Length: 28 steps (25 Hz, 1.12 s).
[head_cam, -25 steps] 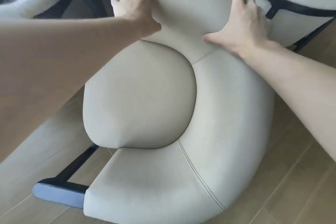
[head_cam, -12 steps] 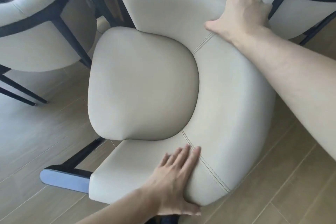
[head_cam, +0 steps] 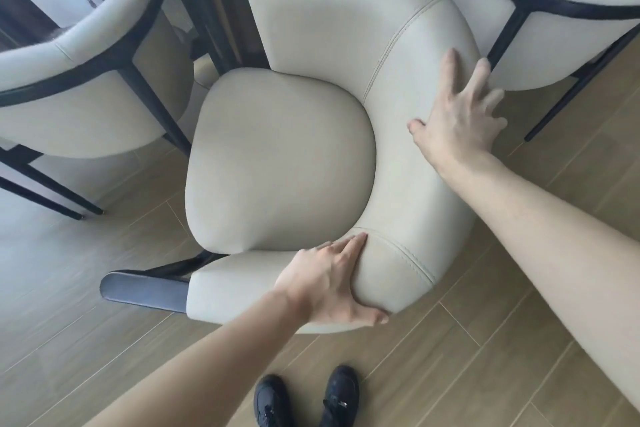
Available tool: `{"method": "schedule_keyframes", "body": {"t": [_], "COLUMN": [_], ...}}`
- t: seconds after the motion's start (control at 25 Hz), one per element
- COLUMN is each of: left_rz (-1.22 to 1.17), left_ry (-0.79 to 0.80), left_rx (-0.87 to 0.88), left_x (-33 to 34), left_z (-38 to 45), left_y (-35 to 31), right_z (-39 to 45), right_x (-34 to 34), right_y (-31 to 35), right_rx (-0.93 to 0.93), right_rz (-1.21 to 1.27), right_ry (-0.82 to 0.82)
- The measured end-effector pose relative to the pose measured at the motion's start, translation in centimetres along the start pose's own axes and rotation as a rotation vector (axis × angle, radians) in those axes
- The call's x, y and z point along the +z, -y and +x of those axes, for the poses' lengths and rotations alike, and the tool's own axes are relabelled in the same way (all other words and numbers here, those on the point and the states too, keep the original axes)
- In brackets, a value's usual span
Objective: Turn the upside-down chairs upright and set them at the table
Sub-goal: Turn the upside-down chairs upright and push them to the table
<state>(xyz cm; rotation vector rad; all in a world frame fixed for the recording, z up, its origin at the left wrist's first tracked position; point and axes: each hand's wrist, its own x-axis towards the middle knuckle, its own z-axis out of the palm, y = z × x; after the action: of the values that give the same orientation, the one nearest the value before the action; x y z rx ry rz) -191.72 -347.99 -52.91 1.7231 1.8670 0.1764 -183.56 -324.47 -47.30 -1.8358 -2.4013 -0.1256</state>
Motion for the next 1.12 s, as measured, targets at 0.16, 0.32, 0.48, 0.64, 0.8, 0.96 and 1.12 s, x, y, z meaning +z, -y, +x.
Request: {"method": "schedule_keyframes", "body": {"t": [0.16,0.32,0.48,0.64,0.8,0.96,1.12], "left_rz": [0.036,0.069,0.065,0.066,0.070,0.094,0.101], "left_ry": [-0.088,-0.208,-0.253,-0.253,-0.256,-0.276,-0.230], "left_rx": [-0.050,-0.052,-0.055,-0.061,-0.100,-0.123,-0.146], "left_x": [-1.6,-2.5,-2.7,-3.1,-4.5,-5.4,-6.3], "left_z": [2.3,3.7,4.4,5.4,6.9,8.0,9.2], "left_y": [0.5,0.9,1.3,1.6,2.0,2.3,2.5], "right_z": [-0.5,-1.9,-1.4,-1.3,-2.5,-1.8,-0.3], "right_x": [1.0,2.0,2.4,2.4,2.6,2.8,3.2], "right_y": [0.7,1.2,1.6,1.7,2.4,2.4,2.9], "right_rx": [0.087,0.164,0.177,0.159,0.141,0.123,0.162], "right_rz": [0.059,0.171,0.193,0.183,0.175,0.254,0.237], "right_ry": [0.059,0.058,0.031,0.073,0.220,0.244,0.281]}}
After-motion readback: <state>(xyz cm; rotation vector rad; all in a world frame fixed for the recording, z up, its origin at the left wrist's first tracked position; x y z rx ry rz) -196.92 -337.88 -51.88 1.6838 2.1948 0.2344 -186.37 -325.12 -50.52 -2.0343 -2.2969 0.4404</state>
